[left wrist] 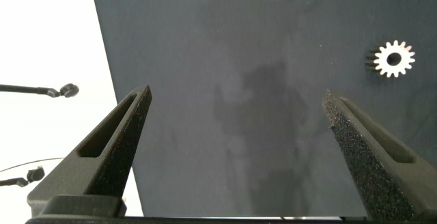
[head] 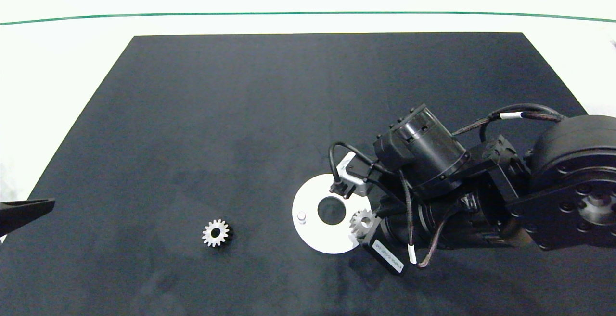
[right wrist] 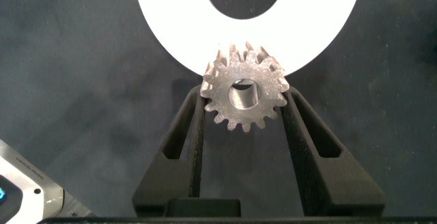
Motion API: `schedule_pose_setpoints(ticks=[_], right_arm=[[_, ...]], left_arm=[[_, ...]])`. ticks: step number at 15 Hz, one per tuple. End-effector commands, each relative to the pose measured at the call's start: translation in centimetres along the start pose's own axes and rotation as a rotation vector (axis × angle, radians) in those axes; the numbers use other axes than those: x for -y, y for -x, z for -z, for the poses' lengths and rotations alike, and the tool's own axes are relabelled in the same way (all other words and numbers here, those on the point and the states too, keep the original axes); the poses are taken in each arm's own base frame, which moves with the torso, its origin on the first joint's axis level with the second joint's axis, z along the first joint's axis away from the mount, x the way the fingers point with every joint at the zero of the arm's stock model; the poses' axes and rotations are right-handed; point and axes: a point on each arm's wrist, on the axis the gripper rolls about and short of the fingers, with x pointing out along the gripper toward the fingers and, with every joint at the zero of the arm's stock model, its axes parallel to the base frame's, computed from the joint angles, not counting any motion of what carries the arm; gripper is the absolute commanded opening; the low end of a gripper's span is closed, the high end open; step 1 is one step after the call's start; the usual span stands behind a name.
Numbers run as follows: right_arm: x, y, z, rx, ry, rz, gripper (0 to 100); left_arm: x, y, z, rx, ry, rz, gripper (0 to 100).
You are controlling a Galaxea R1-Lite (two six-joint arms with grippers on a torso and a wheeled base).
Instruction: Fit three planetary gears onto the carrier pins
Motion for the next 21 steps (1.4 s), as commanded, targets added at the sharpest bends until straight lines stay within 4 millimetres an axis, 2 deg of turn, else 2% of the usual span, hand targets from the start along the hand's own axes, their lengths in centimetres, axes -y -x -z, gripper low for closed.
schedule_pose_setpoints(ticks=[1,5,21], right_arm=[[-0.19,-0.28,0.03,-0.010,0.006,-0.004,7],[-0.80,-0.41,-0.10,-0.011,0.000,-0.014,7],[-0.60,-0.62,-0.10,-0.017,-0.003,0.014,7]], left_arm=[[0.01,0.05,0.05,-0.002,-0.002,-0.001,100],[0.01,0.24,0.10,0.004,-0.001,-0.002,100],[0.02,0.21,0.13,0.002,-0.002,-0.002,100]])
